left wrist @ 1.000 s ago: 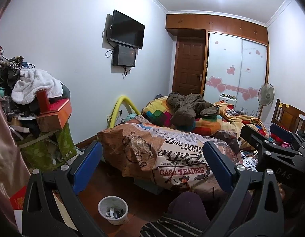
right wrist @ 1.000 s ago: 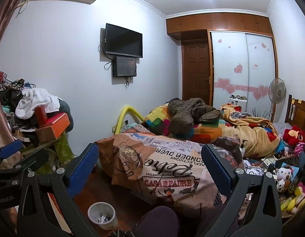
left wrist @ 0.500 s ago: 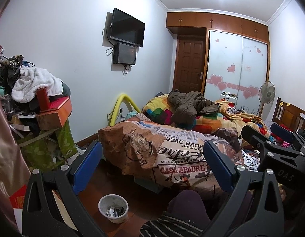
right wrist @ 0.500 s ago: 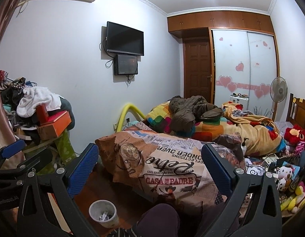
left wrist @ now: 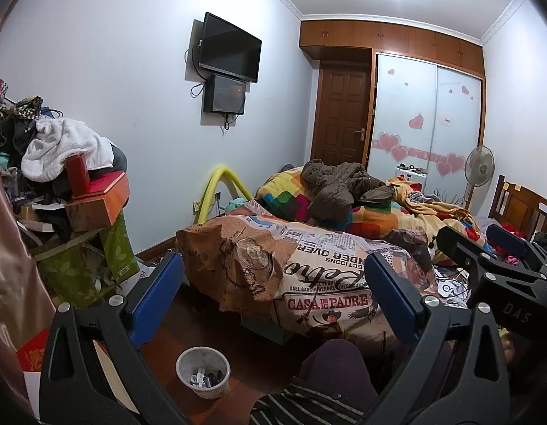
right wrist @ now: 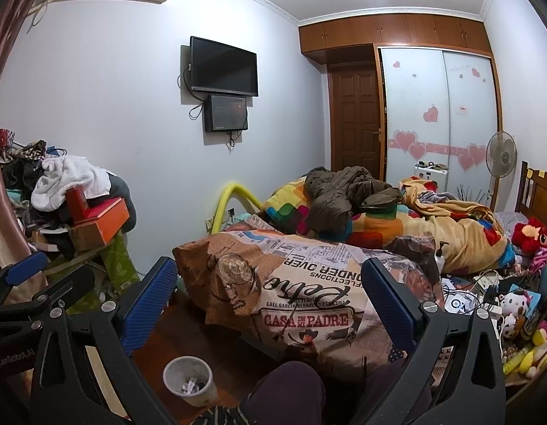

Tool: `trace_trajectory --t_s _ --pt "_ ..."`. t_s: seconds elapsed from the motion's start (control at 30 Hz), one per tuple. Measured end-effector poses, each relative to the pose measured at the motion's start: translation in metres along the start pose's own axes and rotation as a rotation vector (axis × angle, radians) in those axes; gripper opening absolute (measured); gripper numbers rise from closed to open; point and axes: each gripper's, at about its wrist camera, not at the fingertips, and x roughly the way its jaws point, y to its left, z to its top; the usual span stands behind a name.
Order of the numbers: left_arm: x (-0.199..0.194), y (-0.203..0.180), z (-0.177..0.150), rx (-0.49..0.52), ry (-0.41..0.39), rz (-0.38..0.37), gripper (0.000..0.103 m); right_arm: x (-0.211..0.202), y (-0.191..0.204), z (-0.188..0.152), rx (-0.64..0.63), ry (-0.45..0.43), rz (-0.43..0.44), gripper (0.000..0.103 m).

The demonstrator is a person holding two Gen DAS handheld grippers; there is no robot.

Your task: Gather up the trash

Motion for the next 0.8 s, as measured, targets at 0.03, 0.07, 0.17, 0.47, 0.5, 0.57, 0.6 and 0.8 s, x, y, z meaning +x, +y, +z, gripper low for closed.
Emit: trace_trajectory --t_s 0.03,0.07,0.17,0.47,0.5,0.57,0.6,0.8 --pt "0.0001 0.0000 0.0000 -0.001 0.001 0.000 0.102 0.0001 0.0000 0.0002 -0.001 0.000 -0.001 0.103" --pt "0.0000 -0.0005 -0.0004 -0.002 0.000 0.001 0.102 0.0005 0.0002 0.0000 -0.001 0.001 -0.001 0.103" --pt "0.0000 -0.0003 -0.0002 -0.002 0.000 0.001 0.102 0.0007 0.0007 -0.0002 -0.001 0.002 0.001 0.103" --pt "0.0003 0.0003 -0.0001 -0.003 0.000 0.002 0.102 0.0002 0.0014 0.0001 -0.001 0.003 0.001 0.103" --pt "0.0002 0.0003 -0.0001 -0.003 -0.001 0.003 0.102 0.0004 0.0014 -0.0001 -0.001 0.003 0.001 0.103" --pt "0.0003 0.0006 0.0001 -0.003 -0.001 0.002 0.102 0.0004 0.0011 0.0001 -0.002 0.002 0.000 0.103" --pt "0.0005 0.0009 0.0000 -0.003 -0.001 0.001 0.102 0.0001 0.0011 0.0001 -0.002 0.002 -0.001 0.103" --pt "0.0003 0.0003 0.0001 -0.003 0.000 0.001 0.102 -0.0007 0.0002 0.0002 -0.003 0.000 -0.003 0.103"
